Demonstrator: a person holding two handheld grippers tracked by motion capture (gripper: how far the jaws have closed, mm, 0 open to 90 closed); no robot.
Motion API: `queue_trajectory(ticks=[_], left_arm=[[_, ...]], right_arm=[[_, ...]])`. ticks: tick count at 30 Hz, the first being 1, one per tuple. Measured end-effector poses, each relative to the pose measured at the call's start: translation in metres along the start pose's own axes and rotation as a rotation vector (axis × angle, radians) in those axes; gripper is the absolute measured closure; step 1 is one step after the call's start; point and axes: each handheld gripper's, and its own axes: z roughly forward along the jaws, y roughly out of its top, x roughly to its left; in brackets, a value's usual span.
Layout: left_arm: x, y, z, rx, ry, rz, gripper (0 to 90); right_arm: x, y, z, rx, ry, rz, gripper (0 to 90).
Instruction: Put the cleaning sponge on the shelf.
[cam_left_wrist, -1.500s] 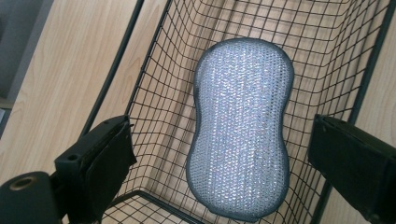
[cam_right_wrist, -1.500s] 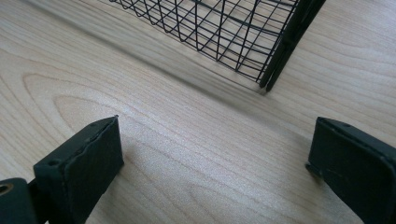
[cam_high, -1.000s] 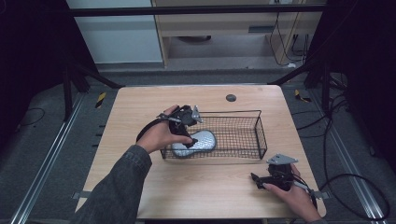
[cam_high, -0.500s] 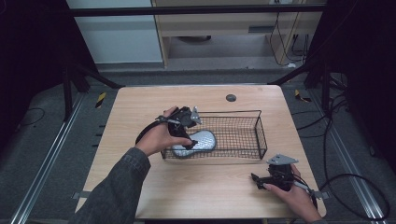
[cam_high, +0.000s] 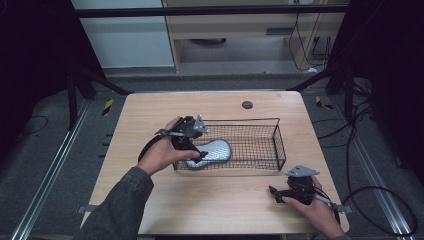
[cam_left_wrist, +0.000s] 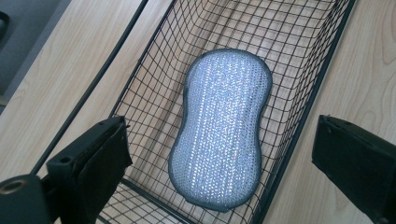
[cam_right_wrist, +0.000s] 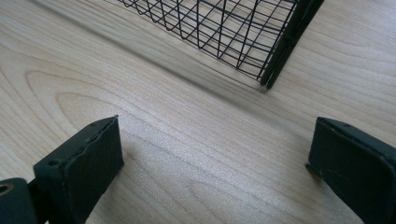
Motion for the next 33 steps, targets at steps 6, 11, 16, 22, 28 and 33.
queue_trajectory(ticks=[6,11,16,22,28,33], left_arm=[[-0.003,-0.013,-0.012,-0.027,0.024,-0.043,3.0],[-0.003,-0.03,-0.025,-0.061,0.059,-0.092,3.0],[0.001,-0.057,-0.041,-0.087,0.096,-0.137,3.2],[0.002,-0.086,-0.053,-0.109,0.126,-0.181,3.6],[0.002,-0.111,-0.053,-0.112,0.129,-0.235,3.6],[0.003,-0.133,-0.046,-0.094,0.132,-0.281,4.1]], right_arm=[[0.0,0.0,0.0,0.0,0.0,0.0,3.1],[0.0,0.0,0.0,-0.001,-0.001,0.0,3.1],[0.0,0.0,0.0,-0.002,-0.001,-0.002,3.1],[0.0,0.0,0.0,-0.002,-0.001,-0.001,3.1],[0.0,0.0,0.0,-0.002,-0.001,-0.002,3.1],[0.0,0.0,0.0,-0.002,-0.002,-0.001,3.1]])
